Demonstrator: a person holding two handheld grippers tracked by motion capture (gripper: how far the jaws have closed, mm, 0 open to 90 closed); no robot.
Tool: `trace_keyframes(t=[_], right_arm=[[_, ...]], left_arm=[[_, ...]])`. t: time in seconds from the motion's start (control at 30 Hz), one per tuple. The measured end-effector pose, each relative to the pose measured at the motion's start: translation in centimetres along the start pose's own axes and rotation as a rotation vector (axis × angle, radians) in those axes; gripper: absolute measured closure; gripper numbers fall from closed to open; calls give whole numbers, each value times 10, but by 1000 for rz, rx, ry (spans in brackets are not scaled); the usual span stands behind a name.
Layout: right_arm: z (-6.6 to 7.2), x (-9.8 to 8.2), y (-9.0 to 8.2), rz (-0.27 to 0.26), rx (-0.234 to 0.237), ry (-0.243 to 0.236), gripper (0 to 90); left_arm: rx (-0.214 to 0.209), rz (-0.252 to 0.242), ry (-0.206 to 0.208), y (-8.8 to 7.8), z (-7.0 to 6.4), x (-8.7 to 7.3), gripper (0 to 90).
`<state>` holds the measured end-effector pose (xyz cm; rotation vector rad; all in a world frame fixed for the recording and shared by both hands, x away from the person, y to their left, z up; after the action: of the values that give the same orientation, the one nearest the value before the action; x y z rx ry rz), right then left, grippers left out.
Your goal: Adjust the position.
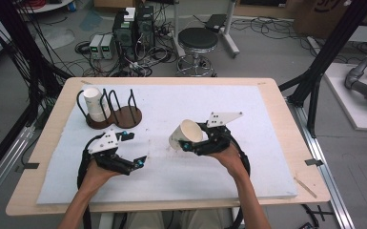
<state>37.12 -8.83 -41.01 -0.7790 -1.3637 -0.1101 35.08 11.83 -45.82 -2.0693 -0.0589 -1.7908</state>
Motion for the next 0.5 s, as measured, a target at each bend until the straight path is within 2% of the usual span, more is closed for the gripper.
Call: trace_keyframes(t=[0.1,0.13,0.2,0.3,0.4,0.5], right_arm=[[-10,0,4,43,-56,-8,314],[-12,1,5,62,-61,-8,313],[-19,0,9,106,-108,-28,314],[-27,-1,14,164,-150,-42,314],[-35,-2,19,226,-202,-60,315],[-39,-2,22,253,-216,-65,314]], left_arm=[[53,-7,-19,-11,7,-9,44],[68,-4,-28,-14,10,-13,44],[102,-7,-36,-21,13,-19,44],[161,-17,-39,-30,19,-28,43],[194,-36,-53,-38,22,-34,44],[210,-38,-62,-42,25,-38,43]])
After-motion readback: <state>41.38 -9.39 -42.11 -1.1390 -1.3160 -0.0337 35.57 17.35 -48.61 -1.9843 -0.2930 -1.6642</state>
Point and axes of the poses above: each handheld gripper's, and its own axes: y roughly forward along the jaws, x roughly out of its top, z roughly to its left, the point moved 9 cm from there along y, roughly forward along the jaws, and after that the axes turned 15 degrees about -x, right-handed, at the moved point
